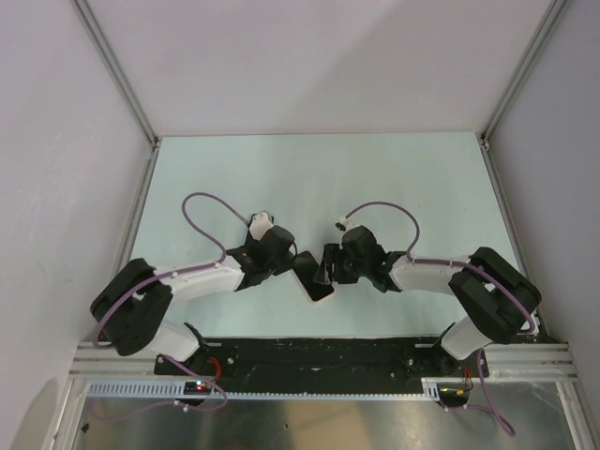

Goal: Put the phone into the phone case

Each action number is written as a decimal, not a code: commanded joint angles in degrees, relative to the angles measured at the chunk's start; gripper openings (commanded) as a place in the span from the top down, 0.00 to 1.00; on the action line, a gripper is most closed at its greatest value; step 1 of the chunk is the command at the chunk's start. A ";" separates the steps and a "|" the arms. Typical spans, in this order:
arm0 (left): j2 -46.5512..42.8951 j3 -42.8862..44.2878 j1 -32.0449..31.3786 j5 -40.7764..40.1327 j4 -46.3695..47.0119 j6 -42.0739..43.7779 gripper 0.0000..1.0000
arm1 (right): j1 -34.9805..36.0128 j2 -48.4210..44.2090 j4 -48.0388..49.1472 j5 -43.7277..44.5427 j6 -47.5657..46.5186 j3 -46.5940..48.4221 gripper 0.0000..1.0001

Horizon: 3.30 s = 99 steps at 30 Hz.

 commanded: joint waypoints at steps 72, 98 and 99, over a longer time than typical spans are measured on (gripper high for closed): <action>7.30 8.01 11.79 22.49 -1.47 22.47 0.93 | 0.10 11.30 -6.72 5.75 4.80 8.65 0.46; 9.10 7.01 11.82 25.23 -0.31 21.79 1.00 | 0.79 12.31 -7.61 6.52 4.55 9.45 0.50; 9.18 6.87 11.80 25.18 -0.29 21.70 1.00 | 0.84 12.31 -7.63 6.64 4.47 9.64 0.50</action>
